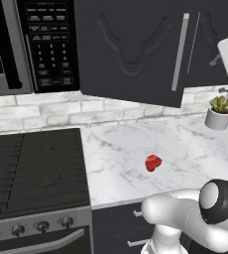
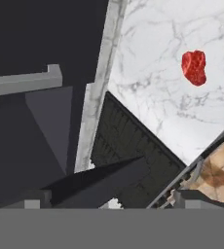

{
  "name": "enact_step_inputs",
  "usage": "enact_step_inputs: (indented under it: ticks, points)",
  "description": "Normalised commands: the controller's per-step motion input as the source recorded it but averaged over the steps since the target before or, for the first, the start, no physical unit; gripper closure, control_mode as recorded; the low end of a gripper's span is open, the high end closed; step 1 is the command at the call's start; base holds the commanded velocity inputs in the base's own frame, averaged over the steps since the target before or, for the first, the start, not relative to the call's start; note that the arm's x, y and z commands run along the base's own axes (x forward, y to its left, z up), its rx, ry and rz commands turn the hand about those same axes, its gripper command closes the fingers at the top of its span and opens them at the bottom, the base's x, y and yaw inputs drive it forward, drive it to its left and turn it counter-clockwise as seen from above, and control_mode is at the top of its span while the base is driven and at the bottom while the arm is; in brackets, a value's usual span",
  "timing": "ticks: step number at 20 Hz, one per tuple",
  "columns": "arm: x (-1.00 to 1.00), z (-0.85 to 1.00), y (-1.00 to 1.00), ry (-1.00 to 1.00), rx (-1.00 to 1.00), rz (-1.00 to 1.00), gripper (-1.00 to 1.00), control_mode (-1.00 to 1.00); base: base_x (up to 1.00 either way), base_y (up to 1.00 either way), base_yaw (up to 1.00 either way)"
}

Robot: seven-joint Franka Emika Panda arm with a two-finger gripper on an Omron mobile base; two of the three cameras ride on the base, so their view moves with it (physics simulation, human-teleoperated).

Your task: Retrieve the bowl from the cabinet, then place the raw meat into the bowl to avoid contamination.

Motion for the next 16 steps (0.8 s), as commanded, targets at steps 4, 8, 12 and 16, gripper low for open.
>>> enact_step_inputs:
  ticks: [4, 8, 12, 16]
  points:
    - [0.34, -0.05, 0.13, 0.07, 0.05, 0.00, -1.00, -1.00, 0.00, 0.00, 0.00]
    - [0.12, -0.14, 0.31, 0.07, 0.06, 0.02, -1.00, -1.00, 0.00, 0.00, 0.00]
    - [0.14, -0.18, 0.27, 0.09, 0.07, 0.04, -1.00, -1.00, 0.00, 0.00, 0.00]
    - [0.14, -0.18, 0.30, 0.07, 0.08, 0.05, -1.00, -1.00, 0.00, 0.00, 0.00]
